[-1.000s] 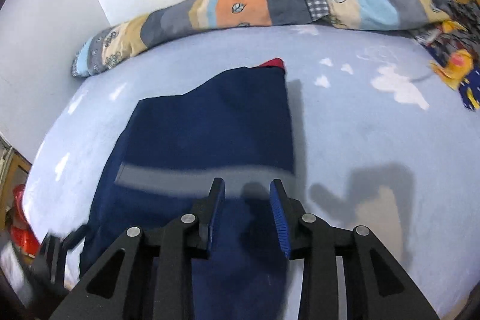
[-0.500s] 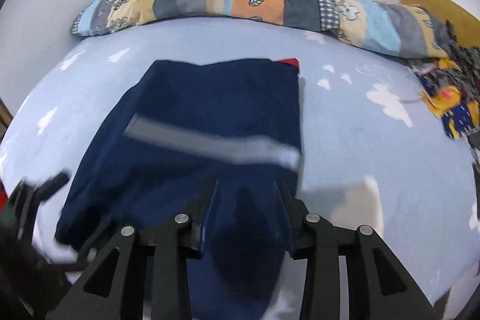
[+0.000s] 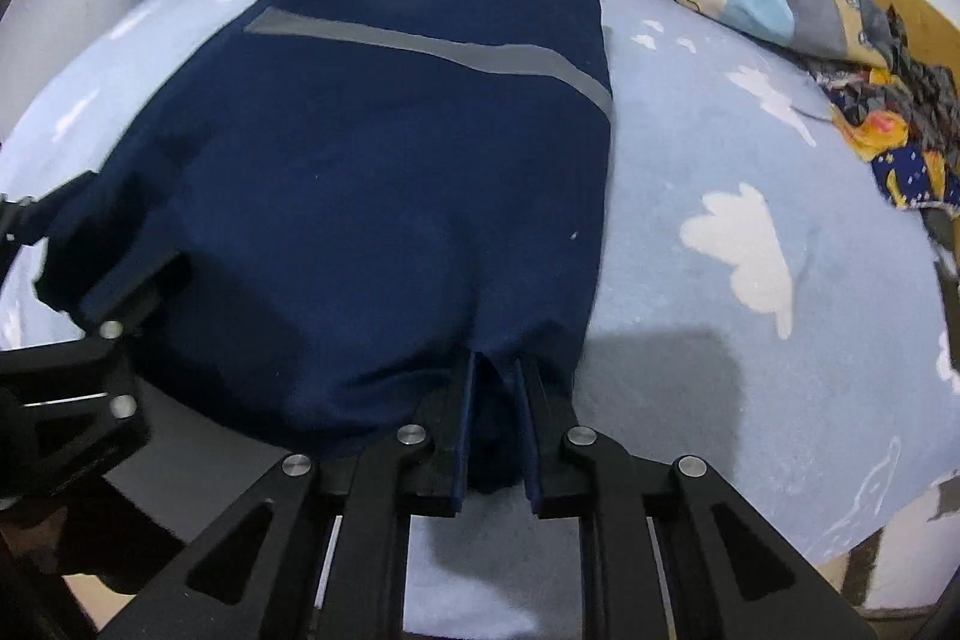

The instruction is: Fold large clothes

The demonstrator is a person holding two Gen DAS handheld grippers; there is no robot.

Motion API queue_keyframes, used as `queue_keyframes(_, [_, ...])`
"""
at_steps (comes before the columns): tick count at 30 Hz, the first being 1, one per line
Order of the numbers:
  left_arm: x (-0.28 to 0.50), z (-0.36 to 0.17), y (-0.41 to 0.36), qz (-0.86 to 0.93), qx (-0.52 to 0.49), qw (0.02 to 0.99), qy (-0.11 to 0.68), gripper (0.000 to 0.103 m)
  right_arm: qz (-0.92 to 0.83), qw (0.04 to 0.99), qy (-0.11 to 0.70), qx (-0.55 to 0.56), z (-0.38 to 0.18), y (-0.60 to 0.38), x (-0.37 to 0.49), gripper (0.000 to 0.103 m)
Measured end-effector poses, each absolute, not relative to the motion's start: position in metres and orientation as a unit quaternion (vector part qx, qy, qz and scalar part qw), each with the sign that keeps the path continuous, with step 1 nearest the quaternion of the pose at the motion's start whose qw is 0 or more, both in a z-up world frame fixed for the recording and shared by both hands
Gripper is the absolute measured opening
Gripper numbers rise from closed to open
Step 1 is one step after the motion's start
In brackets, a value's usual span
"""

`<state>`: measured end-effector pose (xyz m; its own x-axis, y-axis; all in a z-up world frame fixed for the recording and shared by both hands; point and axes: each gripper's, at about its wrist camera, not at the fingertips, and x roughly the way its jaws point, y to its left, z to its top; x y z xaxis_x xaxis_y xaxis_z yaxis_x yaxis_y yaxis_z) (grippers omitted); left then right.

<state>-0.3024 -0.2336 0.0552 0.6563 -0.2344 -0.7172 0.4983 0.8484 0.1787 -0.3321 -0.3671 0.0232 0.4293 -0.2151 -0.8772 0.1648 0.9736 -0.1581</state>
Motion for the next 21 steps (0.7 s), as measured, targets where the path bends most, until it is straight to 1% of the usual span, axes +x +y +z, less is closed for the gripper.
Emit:
queue_keyframes(1, [-0.305,0.059,-0.230,-0.204,0.177,0.893,0.359,0.081,-0.115,0.845,0.520,-0.038,0.024,-0.364,-0.332,0.014])
queue_keyframes(4, [-0.317,0.077,-0.218,-0.199,0.169,0.905,0.337,0.081,-0.135,0.865,0.482,-0.049,0.039,-0.358,-0.347,0.016])
queue_keyframes(6, [-0.328,0.092,-0.210,-0.205,0.158,0.912,0.318,0.081,-0.143,0.879,0.453,-0.048,0.056,-0.352,-0.362,0.020])
queue_keyframes(7, [-0.338,0.100,-0.204,-0.206,0.156,0.919,0.299,0.082,-0.154,0.883,0.441,-0.050,0.062,-0.349,-0.371,0.034])
queue_keyframes(8, [-0.347,0.105,-0.197,-0.207,0.152,0.922,0.289,0.083,-0.162,0.886,0.431,-0.047,0.068,-0.347,-0.381,0.052])
queue_keyframes(9, [-0.352,0.107,-0.192,-0.207,0.147,0.924,0.287,0.087,-0.164,0.892,0.420,-0.040,0.073,-0.344,-0.391,0.058])
queue_keyframes(10, [-0.361,0.110,-0.183,-0.205,0.134,0.926,0.288,0.087,-0.168,0.894,0.413,-0.037,0.075,-0.341,-0.398,0.061])
queue_keyframes(13, [-0.374,0.117,-0.168,-0.216,0.096,0.925,0.298,0.087,-0.173,0.897,0.406,-0.033,0.078,-0.329,-0.420,0.061])
queue_keyframes(14, [-0.379,0.122,-0.166,-0.216,0.091,0.927,0.293,0.087,-0.176,0.897,0.403,-0.034,0.080,-0.323,-0.426,0.065])
queue_keyframes(16, [-0.389,0.130,-0.163,-0.212,0.092,0.933,0.275,0.093,-0.182,0.898,0.398,-0.044,0.082,-0.313,-0.434,0.071])
queue_keyframes(17, [-0.393,0.132,-0.161,-0.208,0.092,0.936,0.268,0.100,-0.186,0.899,0.393,-0.048,0.083,-0.309,-0.438,0.072])
queue_keyframes(18, [-0.398,0.135,-0.159,-0.199,0.090,0.940,0.260,0.103,-0.188,0.900,0.390,-0.053,0.084,-0.306,-0.440,0.073])
queue_keyframes(20, [-0.403,0.138,-0.154,-0.192,0.087,0.945,0.249,0.103,-0.194,0.900,0.384,-0.063,0.084,-0.300,-0.446,0.080])
queue_keyframes(21, [-0.405,0.140,-0.152,-0.188,0.087,0.947,0.244,0.103,-0.197,0.901,0.381,-0.066,0.085,-0.298,-0.449,0.081])
